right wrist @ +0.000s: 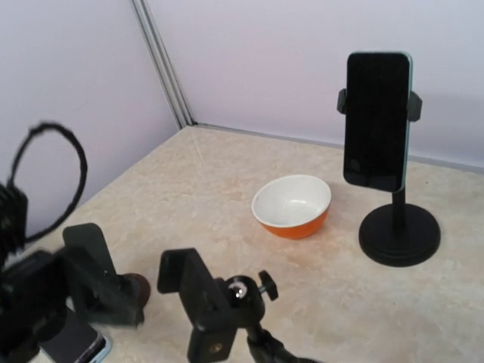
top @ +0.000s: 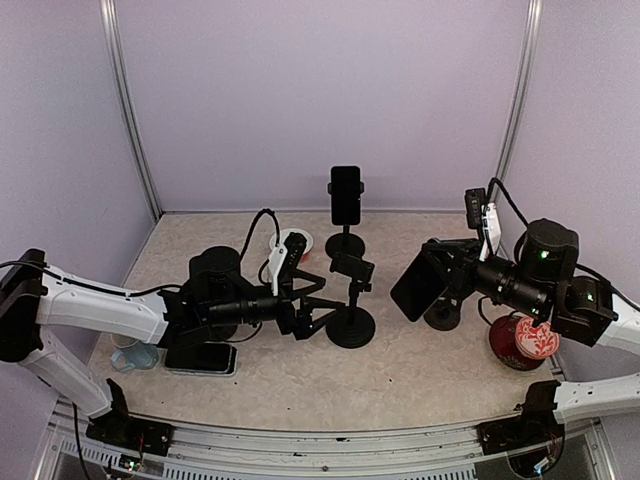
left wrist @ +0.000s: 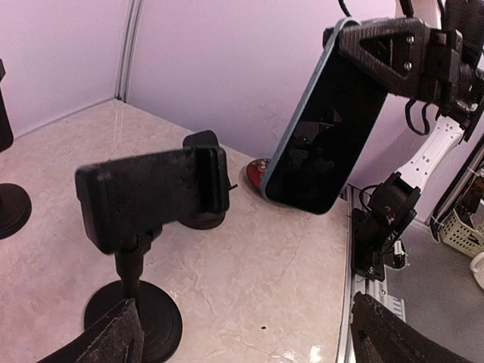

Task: Place the phone on the phone stand
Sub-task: Move the phone stand to the center of the board.

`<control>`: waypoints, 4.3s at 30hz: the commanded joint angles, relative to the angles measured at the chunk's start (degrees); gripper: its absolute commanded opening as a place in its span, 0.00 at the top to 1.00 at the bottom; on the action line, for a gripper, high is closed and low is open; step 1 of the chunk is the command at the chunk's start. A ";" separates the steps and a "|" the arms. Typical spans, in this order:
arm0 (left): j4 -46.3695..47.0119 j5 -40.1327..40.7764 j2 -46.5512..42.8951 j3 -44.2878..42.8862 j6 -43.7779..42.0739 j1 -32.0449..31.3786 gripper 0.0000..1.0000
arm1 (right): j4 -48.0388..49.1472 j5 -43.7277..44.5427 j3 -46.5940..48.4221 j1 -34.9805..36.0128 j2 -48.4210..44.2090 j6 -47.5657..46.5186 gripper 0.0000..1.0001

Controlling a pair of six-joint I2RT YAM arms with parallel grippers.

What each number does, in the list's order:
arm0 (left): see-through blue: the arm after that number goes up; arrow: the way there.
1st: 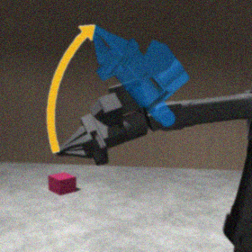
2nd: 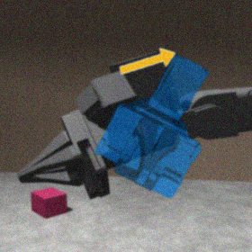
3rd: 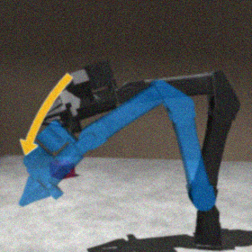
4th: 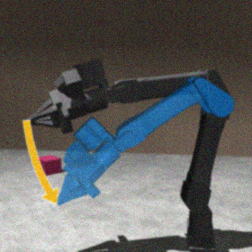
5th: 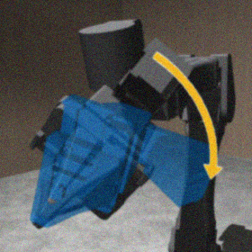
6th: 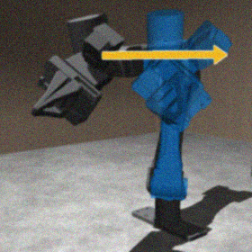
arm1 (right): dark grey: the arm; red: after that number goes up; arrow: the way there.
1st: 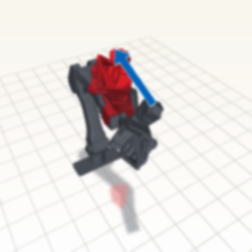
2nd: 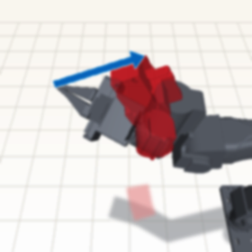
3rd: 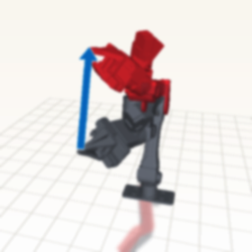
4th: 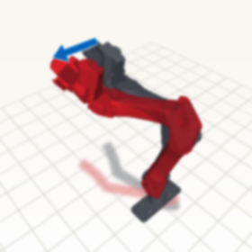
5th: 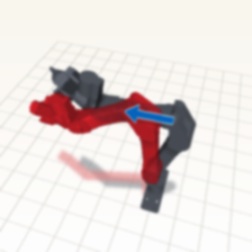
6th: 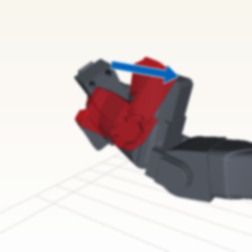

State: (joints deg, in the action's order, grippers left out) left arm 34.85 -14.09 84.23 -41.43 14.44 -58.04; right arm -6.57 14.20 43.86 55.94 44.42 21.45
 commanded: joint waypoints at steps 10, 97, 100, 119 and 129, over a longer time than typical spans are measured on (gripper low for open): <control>8.91 -17.20 8.01 -10.15 1.49 12.96 0.11 | 3.85 -2.04 -0.59 -0.41 0.18 1.60 1.00; 12.20 -28.27 14.05 -10.32 8.61 10.32 1.00 | 7.47 -11.83 -2.53 -0.57 3.49 -0.81 1.00; 12.05 -28.10 12.71 -9.68 8.81 9.39 1.00 | 7.50 -11.90 -2.45 -0.57 3.99 -1.34 1.00; 5.67 -21.09 2.90 -4.87 5.15 5.14 1.00 | 7.45 -19.57 0.51 -0.57 7.04 -4.37 1.00; 4.54 -19.34 2.93 -5.48 4.15 3.97 1.00 | 7.44 -54.48 4.29 -0.24 9.01 -7.41 1.00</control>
State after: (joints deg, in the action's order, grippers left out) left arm 37.69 -34.33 88.09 -46.02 20.47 -52.69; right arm -7.77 -26.02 47.81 55.33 54.63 12.71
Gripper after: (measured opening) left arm 0.179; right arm 0.088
